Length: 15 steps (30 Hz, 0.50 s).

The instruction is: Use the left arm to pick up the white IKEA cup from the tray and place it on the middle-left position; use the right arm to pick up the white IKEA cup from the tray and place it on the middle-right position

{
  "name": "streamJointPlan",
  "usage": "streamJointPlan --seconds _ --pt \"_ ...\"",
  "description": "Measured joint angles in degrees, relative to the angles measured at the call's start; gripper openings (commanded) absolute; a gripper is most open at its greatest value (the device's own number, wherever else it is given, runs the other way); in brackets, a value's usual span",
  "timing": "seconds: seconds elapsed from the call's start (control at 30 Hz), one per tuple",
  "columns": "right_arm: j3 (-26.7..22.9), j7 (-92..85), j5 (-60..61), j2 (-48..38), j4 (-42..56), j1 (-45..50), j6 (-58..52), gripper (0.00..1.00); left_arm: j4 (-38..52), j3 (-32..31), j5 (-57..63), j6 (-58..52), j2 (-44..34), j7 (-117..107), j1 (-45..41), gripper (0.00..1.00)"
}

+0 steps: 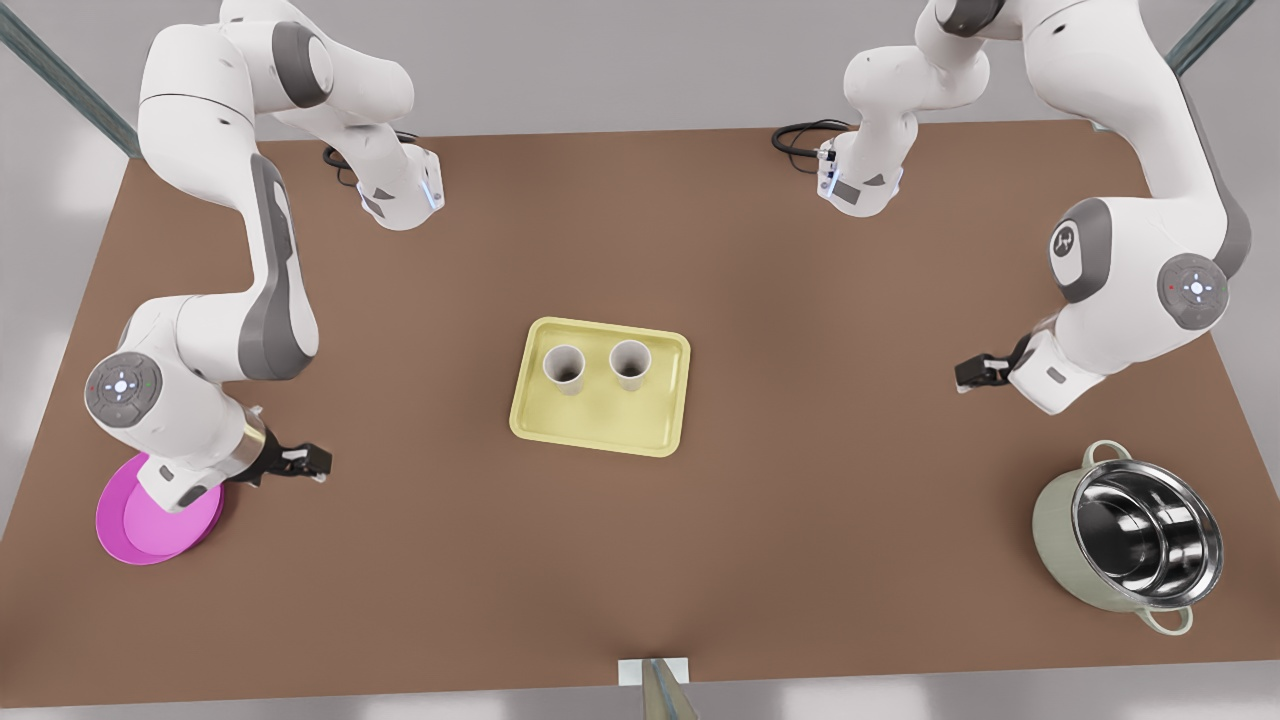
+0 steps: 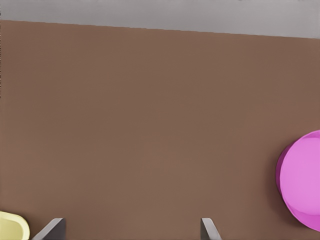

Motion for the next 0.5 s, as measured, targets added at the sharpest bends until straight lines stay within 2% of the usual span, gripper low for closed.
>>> streamJointPlan --seconds 0.1,0.13,0.3,0.37,0.5 --pt "0.4 0.2 0.0 -0.8 0.1 0.0 1.3 1.00 0.8 -0.1 -0.6 0.8 0.1 0.1 -0.4 1.00" --pt "1.9 0.7 -0.1 -1.2 0.3 0.1 1.3 1.00 1.0 -0.2 -1.8 1.0 0.1 0.0 -1.5 1.00" --pt "4.0 6.7 -1.4 -1.8 1.6 11.3 -0.6 1.00 1.6 -0.7 0.5 4.2 1.8 -4.6 -23.2 1.00" --pt "3.8 9.2 -1.6 -1.9 1.7 12.5 -1.1 1.00 -0.4 -0.7 0.6 5.1 2.0 -7.0 -27.2 1.00" --pt "4.6 12.3 3.5 -2.8 0.9 12.4 -2.4 1.00 -5.9 -1.8 -1.2 10.7 3.7 -10.0 -29.5 1.00"
